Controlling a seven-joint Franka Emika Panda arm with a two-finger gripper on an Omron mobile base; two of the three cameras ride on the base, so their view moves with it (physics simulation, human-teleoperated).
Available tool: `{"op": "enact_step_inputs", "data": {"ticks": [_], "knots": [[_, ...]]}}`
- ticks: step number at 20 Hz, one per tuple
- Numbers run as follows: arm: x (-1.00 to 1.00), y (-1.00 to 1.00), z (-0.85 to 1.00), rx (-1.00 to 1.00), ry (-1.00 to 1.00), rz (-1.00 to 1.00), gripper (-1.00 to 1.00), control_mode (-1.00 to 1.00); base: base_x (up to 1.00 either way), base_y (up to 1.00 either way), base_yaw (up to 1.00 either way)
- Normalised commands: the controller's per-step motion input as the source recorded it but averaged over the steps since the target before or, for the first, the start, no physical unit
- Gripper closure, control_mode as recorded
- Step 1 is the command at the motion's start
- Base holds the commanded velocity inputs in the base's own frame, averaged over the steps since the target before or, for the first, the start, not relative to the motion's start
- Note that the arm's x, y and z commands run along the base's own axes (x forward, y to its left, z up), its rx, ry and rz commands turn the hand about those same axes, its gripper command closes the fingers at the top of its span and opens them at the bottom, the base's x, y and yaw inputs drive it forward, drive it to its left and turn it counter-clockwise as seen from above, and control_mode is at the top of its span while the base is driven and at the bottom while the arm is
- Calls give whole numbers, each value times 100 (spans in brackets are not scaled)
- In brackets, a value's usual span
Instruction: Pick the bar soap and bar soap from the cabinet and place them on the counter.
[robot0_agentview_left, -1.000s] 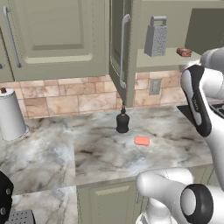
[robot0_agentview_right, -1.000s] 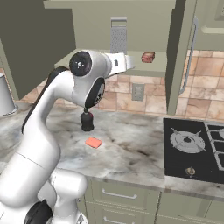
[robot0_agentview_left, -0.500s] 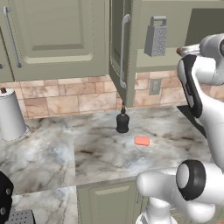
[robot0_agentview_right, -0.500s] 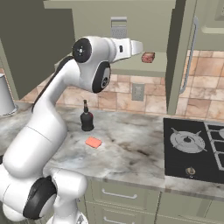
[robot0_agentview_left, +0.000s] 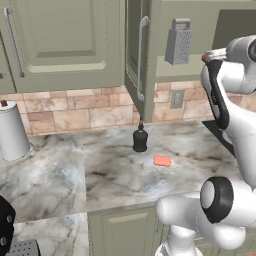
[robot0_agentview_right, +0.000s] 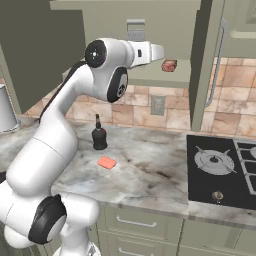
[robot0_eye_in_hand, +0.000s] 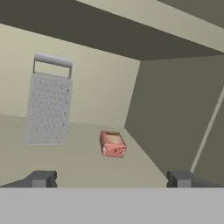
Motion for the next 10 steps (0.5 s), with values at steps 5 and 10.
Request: {"op": "enact_step_inputs", "data": {"ticks": [5,10], "knots": [[38,-4,0,6,15,0,-100,-100,0,0,0],[41,-12,0,3,14,0,-100,-100,0,0,0]]}}
